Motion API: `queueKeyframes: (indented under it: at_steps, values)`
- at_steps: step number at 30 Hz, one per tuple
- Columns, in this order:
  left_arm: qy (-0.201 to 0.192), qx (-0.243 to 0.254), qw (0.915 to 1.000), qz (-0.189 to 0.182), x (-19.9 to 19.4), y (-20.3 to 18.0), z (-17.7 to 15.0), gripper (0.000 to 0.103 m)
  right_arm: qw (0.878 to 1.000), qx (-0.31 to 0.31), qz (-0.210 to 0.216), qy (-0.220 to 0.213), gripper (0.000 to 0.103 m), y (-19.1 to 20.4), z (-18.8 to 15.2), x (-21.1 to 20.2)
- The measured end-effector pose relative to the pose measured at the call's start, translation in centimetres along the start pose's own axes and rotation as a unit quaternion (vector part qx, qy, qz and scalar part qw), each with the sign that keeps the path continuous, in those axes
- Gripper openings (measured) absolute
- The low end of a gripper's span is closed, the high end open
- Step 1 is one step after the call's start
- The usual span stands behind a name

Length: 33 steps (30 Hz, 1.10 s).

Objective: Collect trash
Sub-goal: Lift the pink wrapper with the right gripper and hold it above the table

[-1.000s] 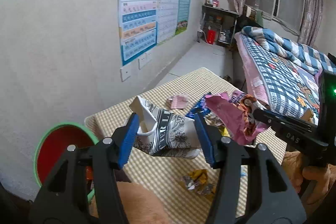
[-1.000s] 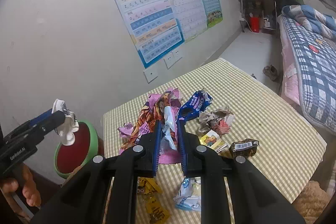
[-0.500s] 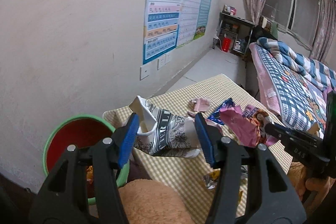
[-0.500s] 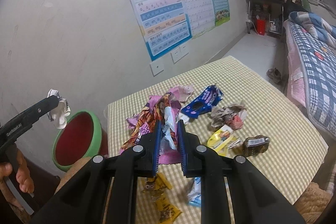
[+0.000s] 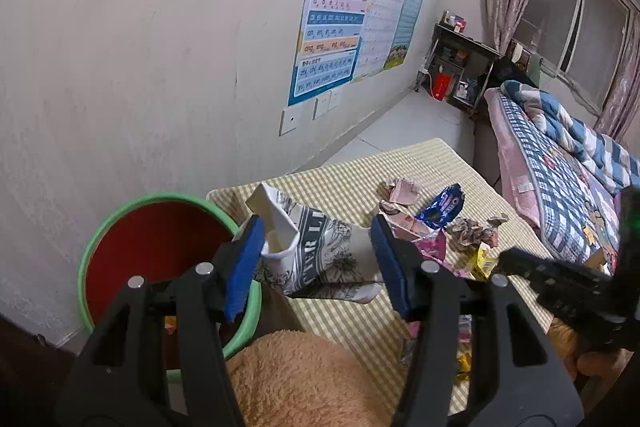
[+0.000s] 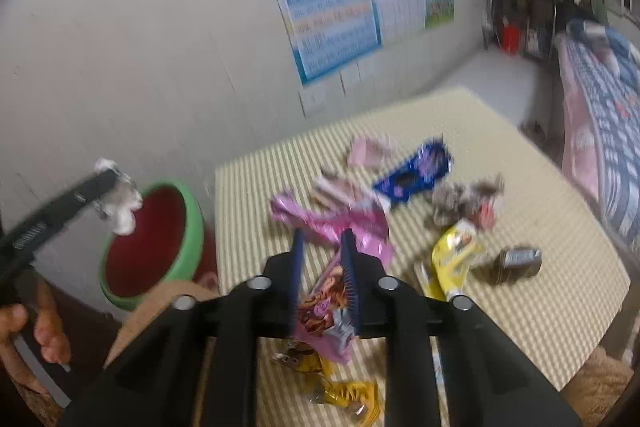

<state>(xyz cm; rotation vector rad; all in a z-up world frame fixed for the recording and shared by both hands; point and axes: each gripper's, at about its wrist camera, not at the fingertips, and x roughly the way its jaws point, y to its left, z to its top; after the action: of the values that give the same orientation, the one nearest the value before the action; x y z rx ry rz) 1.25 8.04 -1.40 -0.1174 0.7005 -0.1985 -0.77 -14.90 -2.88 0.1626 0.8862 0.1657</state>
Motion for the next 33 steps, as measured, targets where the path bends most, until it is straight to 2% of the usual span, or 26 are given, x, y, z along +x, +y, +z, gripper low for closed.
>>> queueKeyframes:
  at_steps: [1,2,7,10,12,13,14,15,17,26,33]
  values:
    - [0.002,-0.001,1.0000,-0.001,0.1,0.1,-0.1,0.053,1.000,0.003,-0.001,0.017,0.054,-0.1,-0.3,0.7]
    - [0.007,-0.004,1.0000,-0.004,0.3,0.1,-0.2,0.053,0.999,0.007,-0.002,0.033,0.059,-0.3,-0.6,1.6]
    - [0.017,-0.007,0.9998,-0.008,0.8,0.4,-0.6,0.053,0.995,0.044,-0.016,0.093,0.062,-1.5,-2.4,5.2]
    - [0.021,-0.008,0.9997,-0.009,1.0,0.4,-0.7,0.053,0.991,0.059,-0.029,0.117,0.063,-2.2,-2.9,7.0]
    - [0.022,-0.007,0.9997,-0.008,1.0,0.5,-0.8,0.053,0.989,0.073,-0.021,0.126,0.061,-2.7,-3.1,7.7]
    - [0.023,-0.007,0.9997,-0.007,1.1,0.5,-0.8,0.053,0.988,0.079,-0.018,0.128,0.049,-2.7,-3.2,7.8]
    - [0.024,-0.007,0.9997,-0.007,1.1,0.5,-0.9,0.053,0.988,0.083,-0.014,0.128,0.044,-2.9,-3.3,7.8]
    - [0.024,-0.006,0.9997,-0.006,1.1,0.6,-1.0,0.053,0.988,0.083,-0.013,0.126,0.041,-2.8,-3.2,7.6]
    - [0.025,-0.008,0.9997,-0.005,1.2,0.7,-0.9,0.053,0.990,0.078,-0.008,0.115,0.029,-2.6,-2.9,6.8]
    - [0.021,-0.011,0.9997,0.005,1.1,1.4,-0.9,0.053,0.998,0.058,0.022,0.010,0.028,-0.2,0.2,0.1]
    - [0.019,-0.020,0.9994,0.019,1.0,2.7,-0.8,0.053,0.999,0.007,0.042,-0.027,0.028,3.6,1.5,-1.3]
